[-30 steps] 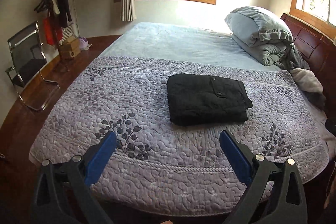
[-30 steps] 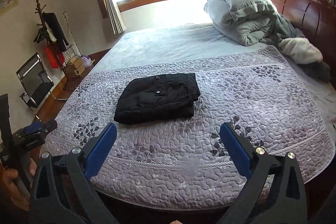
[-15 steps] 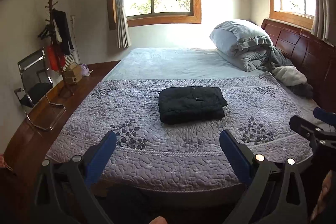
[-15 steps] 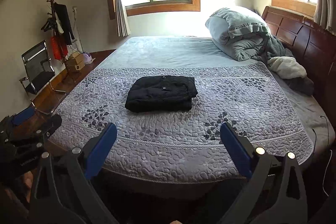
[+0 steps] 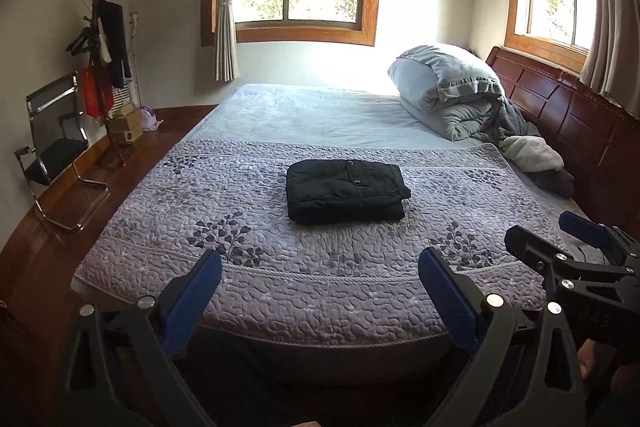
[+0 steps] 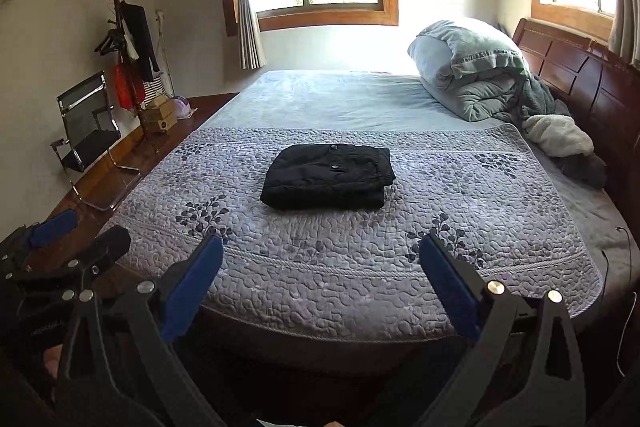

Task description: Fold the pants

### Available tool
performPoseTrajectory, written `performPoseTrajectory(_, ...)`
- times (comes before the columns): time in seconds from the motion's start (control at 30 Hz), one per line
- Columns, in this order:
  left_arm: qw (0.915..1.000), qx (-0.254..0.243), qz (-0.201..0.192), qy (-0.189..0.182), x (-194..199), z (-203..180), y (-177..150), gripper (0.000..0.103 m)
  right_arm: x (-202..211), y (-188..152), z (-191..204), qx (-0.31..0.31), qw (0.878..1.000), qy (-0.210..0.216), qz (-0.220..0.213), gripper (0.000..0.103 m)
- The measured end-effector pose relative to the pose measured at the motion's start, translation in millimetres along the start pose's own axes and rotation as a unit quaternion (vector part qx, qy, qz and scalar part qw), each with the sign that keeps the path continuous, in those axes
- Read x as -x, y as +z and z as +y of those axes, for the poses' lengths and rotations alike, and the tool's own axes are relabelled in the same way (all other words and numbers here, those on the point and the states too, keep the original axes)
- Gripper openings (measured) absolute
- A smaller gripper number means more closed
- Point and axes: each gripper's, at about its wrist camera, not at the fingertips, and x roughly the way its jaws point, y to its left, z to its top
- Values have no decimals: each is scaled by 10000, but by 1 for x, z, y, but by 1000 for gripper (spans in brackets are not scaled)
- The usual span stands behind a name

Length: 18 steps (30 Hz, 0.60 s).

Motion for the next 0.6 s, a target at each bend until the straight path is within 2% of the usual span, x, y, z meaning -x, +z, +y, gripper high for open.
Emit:
performPoseTrajectory(0.23,9998,149,25,133,-3,5,7,99,-7,5,0,-17,10000,86,19,98)
performPoseTrajectory(0.6,9994,190,265,130,-18,5,9,99,-15,11,0,16,10000,37,29,98)
